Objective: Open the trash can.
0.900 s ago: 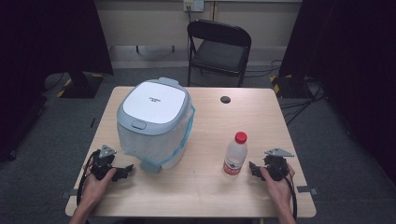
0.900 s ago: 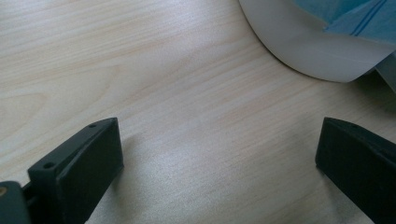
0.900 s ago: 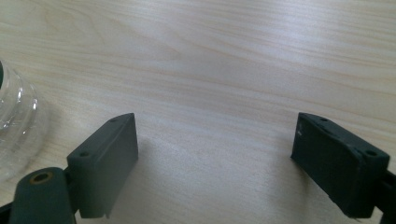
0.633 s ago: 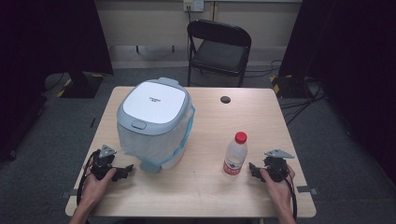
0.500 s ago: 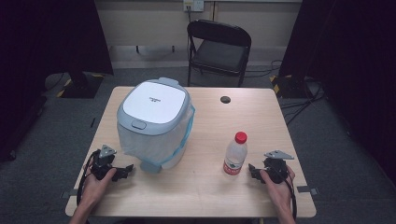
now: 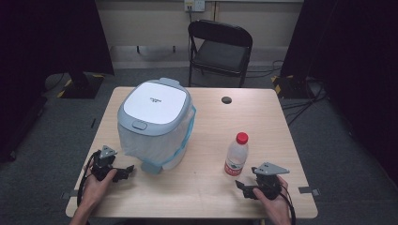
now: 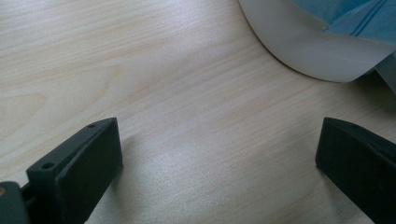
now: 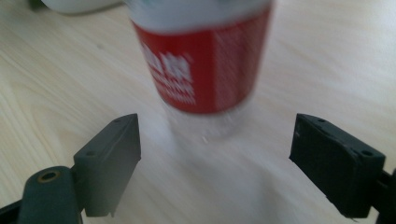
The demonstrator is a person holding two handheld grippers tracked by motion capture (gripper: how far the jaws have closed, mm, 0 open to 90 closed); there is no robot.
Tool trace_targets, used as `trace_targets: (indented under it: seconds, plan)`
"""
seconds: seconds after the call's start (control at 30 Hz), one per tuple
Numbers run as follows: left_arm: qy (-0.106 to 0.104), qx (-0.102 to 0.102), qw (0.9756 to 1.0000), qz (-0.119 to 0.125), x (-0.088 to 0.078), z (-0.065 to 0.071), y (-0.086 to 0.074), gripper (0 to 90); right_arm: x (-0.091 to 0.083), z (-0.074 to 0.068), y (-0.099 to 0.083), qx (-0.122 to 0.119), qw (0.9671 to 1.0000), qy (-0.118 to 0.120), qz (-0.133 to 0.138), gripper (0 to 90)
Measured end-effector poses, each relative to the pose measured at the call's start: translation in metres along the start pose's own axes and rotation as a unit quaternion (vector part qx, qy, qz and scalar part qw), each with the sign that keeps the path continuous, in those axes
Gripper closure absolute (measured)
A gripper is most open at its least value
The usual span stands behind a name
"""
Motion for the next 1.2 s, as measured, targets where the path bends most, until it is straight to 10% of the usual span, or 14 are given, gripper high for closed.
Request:
trace_targets:
  seconds: [0.47,0.73,1.2]
  plan:
    - [0.002,0.001,1.0,0.001,0.0,0.0,0.0,0.1,0.03,0.012,0.025,-0.033,0.9991,-0.026,0.006,27.4]
    - [0.002,0.001,1.0,0.001,0.0,0.0,0.0,0.1,0.033,0.05,0.019,-0.002,0.9979,-0.064,-0.012,27.3]
    - [0.002,0.001,1.0,0.001,0.0,0.0,0.0,0.1,0.022,0.048,0.006,0.036,0.9946,-0.093,-0.029,15.4]
Point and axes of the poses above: each handheld gripper's, and its own axes: x roughly forward along the jaws, y roughly out of its top, z roughly to its right, the point moved 3 cm from there along x, roughly forward along the jaws, and after that the axes turned 15 degrees about -x, right-handed, at the moved point
